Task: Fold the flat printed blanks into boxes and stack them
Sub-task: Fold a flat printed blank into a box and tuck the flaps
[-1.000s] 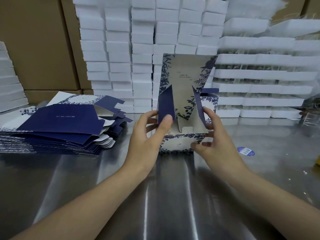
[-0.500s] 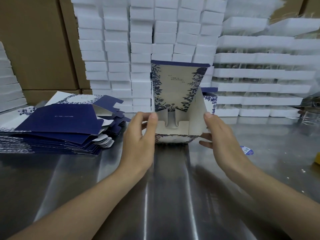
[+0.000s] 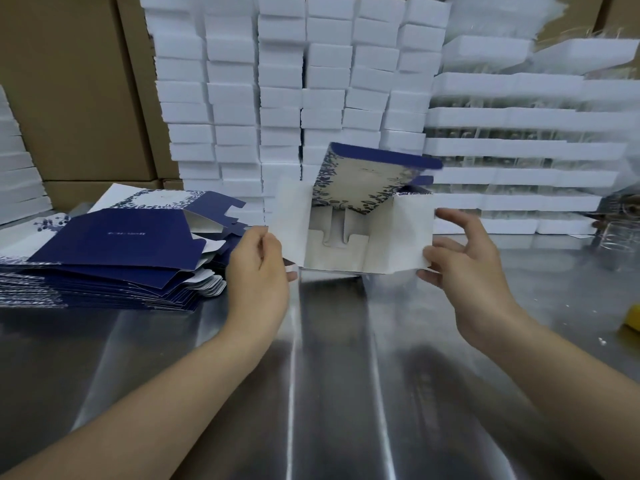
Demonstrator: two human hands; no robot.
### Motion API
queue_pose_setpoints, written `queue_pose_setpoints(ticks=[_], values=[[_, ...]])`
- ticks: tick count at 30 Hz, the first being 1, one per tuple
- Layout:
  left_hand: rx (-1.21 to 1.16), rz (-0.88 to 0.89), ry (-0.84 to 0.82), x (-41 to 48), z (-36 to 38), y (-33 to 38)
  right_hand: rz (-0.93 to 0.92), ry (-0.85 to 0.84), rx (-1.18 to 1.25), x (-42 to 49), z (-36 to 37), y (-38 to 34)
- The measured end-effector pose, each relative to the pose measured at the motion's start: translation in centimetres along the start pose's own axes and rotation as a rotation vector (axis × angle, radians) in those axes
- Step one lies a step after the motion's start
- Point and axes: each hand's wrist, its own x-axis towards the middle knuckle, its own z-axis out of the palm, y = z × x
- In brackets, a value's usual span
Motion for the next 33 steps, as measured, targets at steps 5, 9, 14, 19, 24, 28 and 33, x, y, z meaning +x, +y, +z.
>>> queue_pose_setpoints(ticks=[5,9,14,19,24,28,33], values=[[-0.193,-0.23,0.052,0.6,-0.1,-0.4,0.043,-0.047,0.118,0.1,-0.3,-0.2],[-0.103,-0.106,0.002,0.3,-0.1,-0.3,-0.298,0.005,-0.264,-0.2,0.1,-0.1],[0.03,0.099,-0.105,-0.9,0.2,0.1,-0.621,0.074,-0.632,-0.2,-0.2,0.7],[0.071,0.139,-0.177,-1.8,0.8,0.3,-0.798,0.233,-1.004,0.4,-0.9,0.7],[0.061,0.143,-0.24,-2.5,1.1,0.6,-0.822,0.222,-1.278,0.8,-1.8,0.2],[0.045,0.197,-0.314,-3.5,1.4,0.6,-0.751,0.086,-1.327,0.9,-2.0,0.2],[0.065,0.27,-0.411,-4.9,1.9,1.0,-0.475,-0.264,-1.213,0.1,-1.4,0.5]])
